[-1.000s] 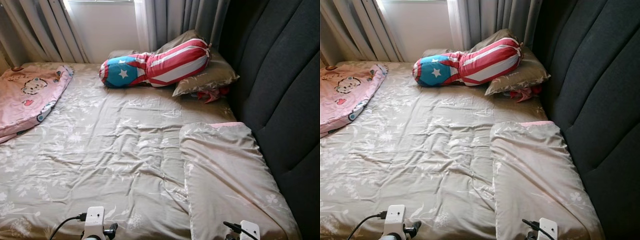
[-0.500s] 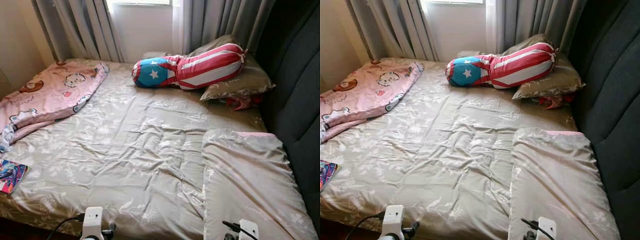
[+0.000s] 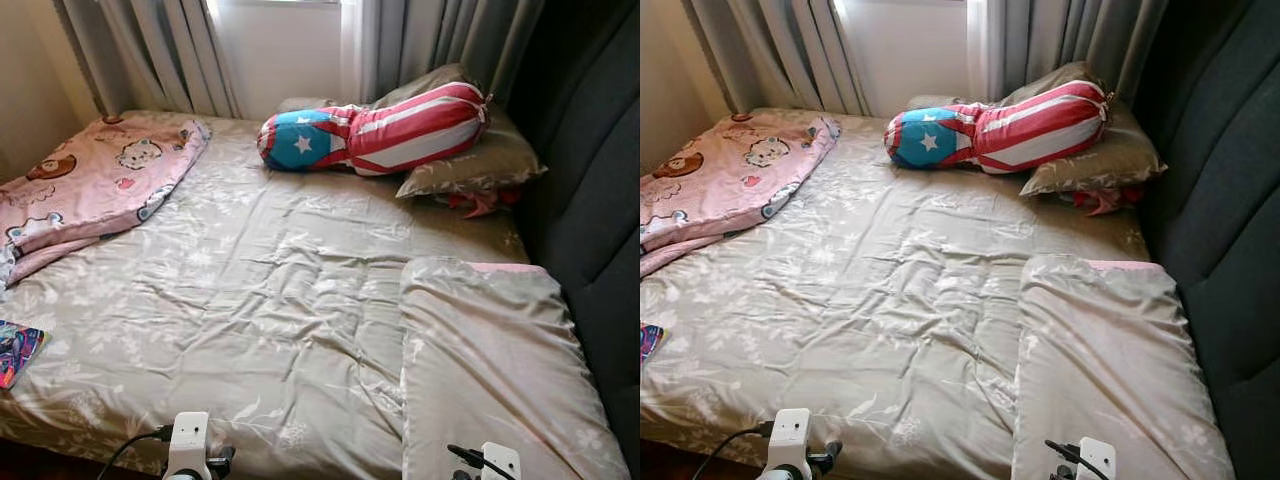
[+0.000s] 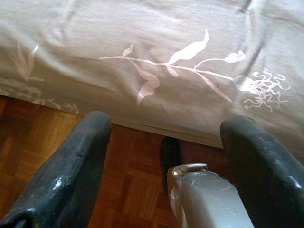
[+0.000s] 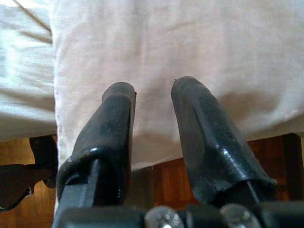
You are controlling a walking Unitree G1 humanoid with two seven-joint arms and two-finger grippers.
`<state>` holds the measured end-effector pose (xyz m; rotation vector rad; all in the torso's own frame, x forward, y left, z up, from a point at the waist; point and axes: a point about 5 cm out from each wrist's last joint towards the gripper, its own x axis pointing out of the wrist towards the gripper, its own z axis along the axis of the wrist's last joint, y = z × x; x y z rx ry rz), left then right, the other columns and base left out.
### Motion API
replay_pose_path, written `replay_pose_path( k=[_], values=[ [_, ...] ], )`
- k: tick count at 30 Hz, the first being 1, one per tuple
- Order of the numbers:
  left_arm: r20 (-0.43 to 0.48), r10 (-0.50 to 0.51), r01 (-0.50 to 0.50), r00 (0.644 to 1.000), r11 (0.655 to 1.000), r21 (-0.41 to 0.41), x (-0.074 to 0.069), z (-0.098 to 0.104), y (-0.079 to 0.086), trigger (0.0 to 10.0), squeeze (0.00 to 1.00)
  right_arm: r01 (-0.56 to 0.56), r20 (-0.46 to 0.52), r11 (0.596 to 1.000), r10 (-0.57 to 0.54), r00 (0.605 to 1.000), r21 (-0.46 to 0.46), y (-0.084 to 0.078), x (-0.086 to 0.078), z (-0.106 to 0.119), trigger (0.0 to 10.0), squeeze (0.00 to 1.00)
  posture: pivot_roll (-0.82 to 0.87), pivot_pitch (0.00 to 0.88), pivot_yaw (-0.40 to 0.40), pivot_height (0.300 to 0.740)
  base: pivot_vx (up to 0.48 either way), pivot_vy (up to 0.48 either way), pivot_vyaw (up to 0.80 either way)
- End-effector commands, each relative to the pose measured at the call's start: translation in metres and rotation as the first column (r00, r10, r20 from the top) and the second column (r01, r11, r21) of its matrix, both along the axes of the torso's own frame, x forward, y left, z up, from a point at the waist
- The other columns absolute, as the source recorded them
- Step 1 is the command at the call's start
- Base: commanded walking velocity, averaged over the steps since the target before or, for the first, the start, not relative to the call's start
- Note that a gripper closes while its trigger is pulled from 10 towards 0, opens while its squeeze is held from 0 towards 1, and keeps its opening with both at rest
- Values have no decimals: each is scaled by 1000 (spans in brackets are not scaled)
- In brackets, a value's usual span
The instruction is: Clean up the room
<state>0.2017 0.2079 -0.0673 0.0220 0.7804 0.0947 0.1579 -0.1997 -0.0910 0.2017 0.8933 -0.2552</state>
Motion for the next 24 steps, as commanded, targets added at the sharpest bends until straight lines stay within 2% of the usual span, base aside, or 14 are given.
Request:
replay_pose_path(
  k=[1, 6, 9, 15, 22, 24],
  values=[
    [-203, -9, 18, 979, 999, 43, -12, -11, 2, 10000, 0, -45, -30, 999, 45, 999, 21, -21, 16, 9, 10000, 0, 1, 0, -80, 740, 0, 330, 0],
    [-205, -11, 20, 979, 999, 44, -11, -11, 2, 10000, 0, -61, -38, 998, 61, 997, 9, -21, 15, 8, 10000, 0, -1, 0, -80, 740, 0, 327, 640],
    [-204, -11, 21, 979, 999, 45, -10, -10, 4, 10000, 0, -33, -41, 999, 34, 999, 24, -20, 14, 7, 10000, 0, -2, 0, -78, 740, 0, 414, 0],
    [-197, -8, 18, 980, 999, 47, -8, -9, 6, 10000, 0, -51, -45, 999, 51, 998, 19, -18, 15, 7, 10000, 0, 1, 0, -81, 740, 0, 348, 0],
    [-195, -7, 16, 981, 999, 47, -8, -8, 6, 10000, 0, -60, -46, 998, 61, 997, 17, -17, 16, 8, 10000, 0, 2, 0, -80, 740, 0, 0, 0],
    [-196, -7, 17, 981, 999, 48, -8, -8, 6, 10000, 0, -63, -47, 998, 64, 997, 16, -17, 16, 8, 10000, 0, 2, 0, -80, 740, 0, 480, 0]
  ],
)
